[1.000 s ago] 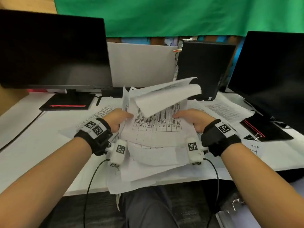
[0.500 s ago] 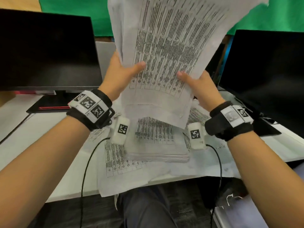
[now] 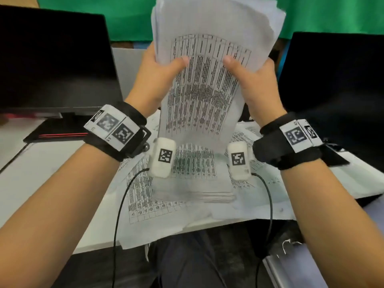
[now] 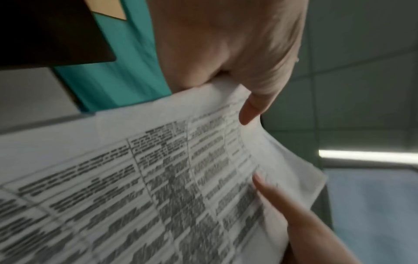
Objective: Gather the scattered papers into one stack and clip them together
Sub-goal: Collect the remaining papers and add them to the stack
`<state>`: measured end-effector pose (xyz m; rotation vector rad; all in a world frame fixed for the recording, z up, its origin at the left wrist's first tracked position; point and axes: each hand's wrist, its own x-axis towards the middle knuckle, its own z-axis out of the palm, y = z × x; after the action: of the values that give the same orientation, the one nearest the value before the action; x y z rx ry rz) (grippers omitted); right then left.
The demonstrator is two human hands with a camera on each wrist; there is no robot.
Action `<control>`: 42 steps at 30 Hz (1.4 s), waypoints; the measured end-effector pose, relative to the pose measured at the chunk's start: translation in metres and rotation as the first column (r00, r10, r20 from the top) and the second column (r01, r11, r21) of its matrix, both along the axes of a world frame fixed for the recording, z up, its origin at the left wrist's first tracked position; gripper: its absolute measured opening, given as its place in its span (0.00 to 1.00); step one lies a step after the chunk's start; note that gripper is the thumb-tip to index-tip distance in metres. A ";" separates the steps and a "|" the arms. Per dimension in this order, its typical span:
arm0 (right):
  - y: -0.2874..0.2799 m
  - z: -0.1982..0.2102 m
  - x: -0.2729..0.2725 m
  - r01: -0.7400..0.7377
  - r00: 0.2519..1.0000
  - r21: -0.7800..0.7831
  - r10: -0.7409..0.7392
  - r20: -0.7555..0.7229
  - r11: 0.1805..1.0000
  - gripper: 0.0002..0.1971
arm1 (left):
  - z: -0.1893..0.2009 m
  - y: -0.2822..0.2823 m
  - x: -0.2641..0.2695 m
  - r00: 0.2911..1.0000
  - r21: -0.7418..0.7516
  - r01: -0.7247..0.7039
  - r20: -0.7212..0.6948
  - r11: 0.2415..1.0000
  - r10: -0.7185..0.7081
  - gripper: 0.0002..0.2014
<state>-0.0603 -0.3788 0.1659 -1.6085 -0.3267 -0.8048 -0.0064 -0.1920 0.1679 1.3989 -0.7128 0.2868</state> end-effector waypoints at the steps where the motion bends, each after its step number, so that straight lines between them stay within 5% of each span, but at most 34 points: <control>1: -0.005 -0.007 0.000 0.011 0.999 -0.007 -0.011 -0.051 1.000 0.09 | -0.005 0.004 0.003 0.999 0.021 0.030 -0.043 0.999 -0.029 0.17; 4: -0.025 -0.068 0.011 -0.006 0.918 -0.054 -0.016 -0.396 0.999 0.17 | -0.054 0.019 0.012 0.950 0.300 0.142 -0.309 0.943 -0.045 0.21; 7: -0.036 -0.136 0.011 -0.199 0.679 0.029 0.159 -0.717 0.980 0.35 | -0.116 0.035 0.022 0.867 0.626 0.294 -0.492 0.723 0.073 0.47; 9: -0.036 -0.154 0.011 -0.220 0.650 0.160 0.267 -0.712 0.962 0.39 | -0.135 0.032 0.027 0.864 0.686 0.279 -0.485 0.672 0.136 0.40; 12: -0.029 -0.140 0.014 -0.109 0.701 0.293 0.282 -0.655 0.950 0.26 | -0.133 0.020 0.029 0.846 0.522 0.073 -0.484 0.850 0.225 0.29; 14: -0.028 -0.133 0.020 -0.044 0.707 0.348 0.275 -0.652 0.937 0.20 | -0.132 0.014 0.035 0.783 0.443 -0.009 -0.555 0.897 0.281 0.34; 16: -0.026 -0.138 0.025 0.000 0.649 0.307 0.233 -0.724 0.952 0.18 | -0.139 0.010 0.039 0.704 0.565 0.028 -0.597 0.825 0.385 0.44; 19: -0.025 -0.154 0.026 0.064 0.573 0.179 0.111 -0.812 0.982 0.22 | -0.162 0.002 0.045 0.661 0.684 0.007 -0.551 0.729 0.510 0.39; 24: -0.024 -0.187 0.039 0.126 0.512 -0.065 -0.121 -0.850 0.990 0.21 | -0.183 0.003 0.047 0.689 0.889 0.053 -0.362 0.455 0.628 0.24; 27: -0.023 -0.196 0.051 0.063 0.447 -0.114 -0.130 -0.885 0.992 0.27 | -0.186 -0.003 0.046 0.758 0.900 0.170 -0.380 0.401 0.531 0.19; 29: -0.029 -0.210 0.071 -0.003 0.428 -0.166 -0.149 -0.892 0.986 0.40 | -0.185 -0.008 0.042 0.762 0.912 0.182 -0.366 0.367 0.534 0.22; 31: -0.016 -0.203 0.076 0.014 0.354 -0.296 -0.282 -0.892 0.955 0.60 | -0.188 -0.010 0.044 0.722 0.892 0.203 -0.415 0.404 0.553 0.28; 33: -0.002 -0.192 0.073 0.050 0.304 -0.587 -0.572 -0.762 0.808 0.62 | -0.187 -0.006 0.046 0.625 0.740 0.255 -0.617 0.622 0.478 0.27; 35: 0.010 -0.179 0.067 0.003 0.410 -0.772 -0.705 -0.579 0.635 0.55 | -0.184 0.011 0.057 0.557 0.633 0.196 -0.700 0.748 0.446 0.26; 37: 0.019 -0.175 0.069 -0.174 0.498 -0.774 -0.624 -0.603 0.609 0.51 | -0.178 0.040 0.075 0.539 0.653 0.055 -0.657 0.756 0.527 0.27; 39: 0.023 -0.180 0.069 -0.415 0.443 -0.697 -0.539 -0.716 0.585 0.48 | -0.181 0.084 0.097 0.475 0.787 -0.070 -0.514 0.613 0.714 0.35; 42: 0.018 -0.195 0.067 -0.519 0.392 -0.645 -0.515 -0.762 0.560 0.48 | -0.183 0.152 0.109 0.391 0.970 -0.136 -0.133 0.201 0.910 0.42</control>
<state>0.0067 -0.3610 -0.0287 -2.7204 0.2114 0.5982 0.1028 -0.0397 -0.0149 2.5926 0.6573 -0.1222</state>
